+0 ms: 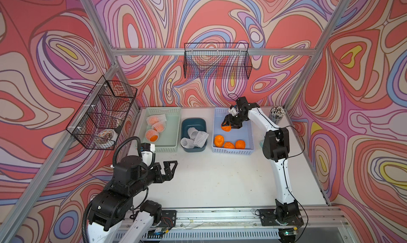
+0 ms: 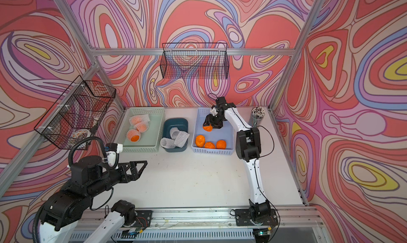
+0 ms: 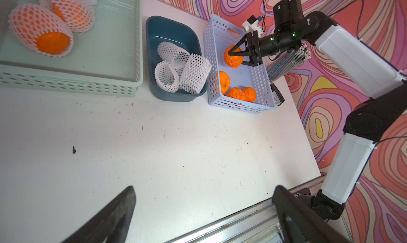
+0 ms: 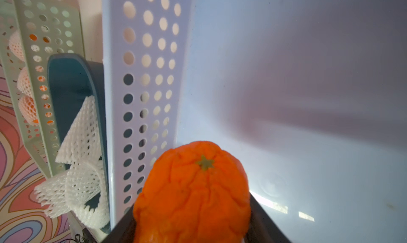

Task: Remove foam nets from oranges
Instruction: Place the orange in the basket.

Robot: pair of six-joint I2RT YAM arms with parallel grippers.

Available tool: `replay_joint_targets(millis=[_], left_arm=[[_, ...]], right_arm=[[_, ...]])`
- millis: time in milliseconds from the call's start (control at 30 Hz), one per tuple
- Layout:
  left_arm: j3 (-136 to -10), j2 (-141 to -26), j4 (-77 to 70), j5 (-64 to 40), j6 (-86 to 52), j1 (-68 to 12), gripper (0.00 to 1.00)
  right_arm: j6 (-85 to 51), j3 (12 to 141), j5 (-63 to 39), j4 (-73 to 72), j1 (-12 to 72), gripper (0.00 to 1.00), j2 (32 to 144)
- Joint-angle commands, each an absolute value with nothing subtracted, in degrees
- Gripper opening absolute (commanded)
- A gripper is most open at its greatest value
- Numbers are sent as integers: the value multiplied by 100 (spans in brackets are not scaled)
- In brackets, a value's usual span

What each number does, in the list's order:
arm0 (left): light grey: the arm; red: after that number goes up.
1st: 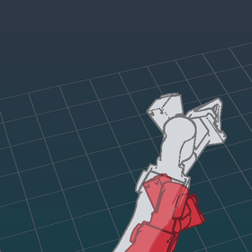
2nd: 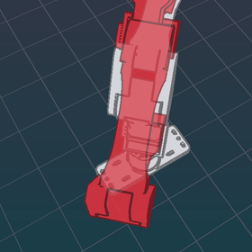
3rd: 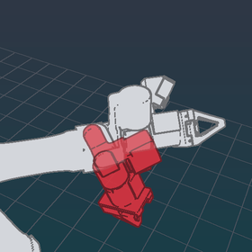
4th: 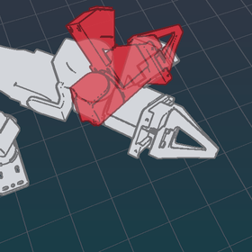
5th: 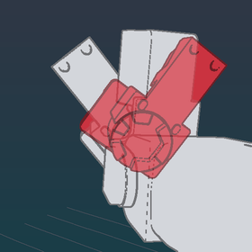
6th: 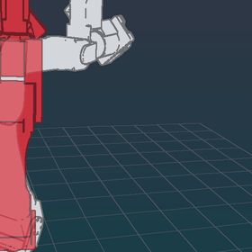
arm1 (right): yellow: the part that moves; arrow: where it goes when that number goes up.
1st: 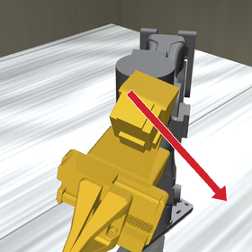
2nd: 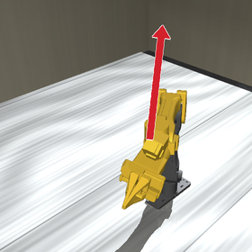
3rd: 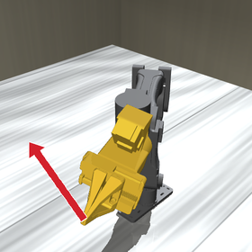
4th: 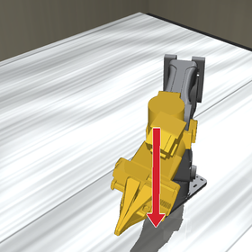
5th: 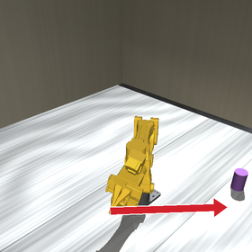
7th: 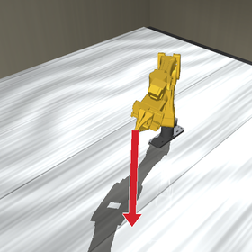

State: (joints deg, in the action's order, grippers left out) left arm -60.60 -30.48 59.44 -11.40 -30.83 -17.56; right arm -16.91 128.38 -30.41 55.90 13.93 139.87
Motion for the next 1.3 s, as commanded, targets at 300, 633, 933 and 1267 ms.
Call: replay_joint_targets(millis=[300, 633, 933, 1267], left_arm=[[-6003, -4039, 6207, 497, -4072, -1750, 99], [-6540, -5502, 6292, 1152, -3940, -1716, 98], [-7167, -6876, 6243, 1156, -3549, -1172, 98], [-8130, -8469, 6236, 1510, -2977, -812, 97]], right_arm=[[-2515, 12480, -4199, 3815, 1397, 61, 14375], [-2663, 11804, -4465, 3247, 1393, 82, 13985], [-2508, 11509, -4529, 3309, 1391, 89, 13643], [-2345, 11047, -4693, 3194, 1373, 98, 12844]])
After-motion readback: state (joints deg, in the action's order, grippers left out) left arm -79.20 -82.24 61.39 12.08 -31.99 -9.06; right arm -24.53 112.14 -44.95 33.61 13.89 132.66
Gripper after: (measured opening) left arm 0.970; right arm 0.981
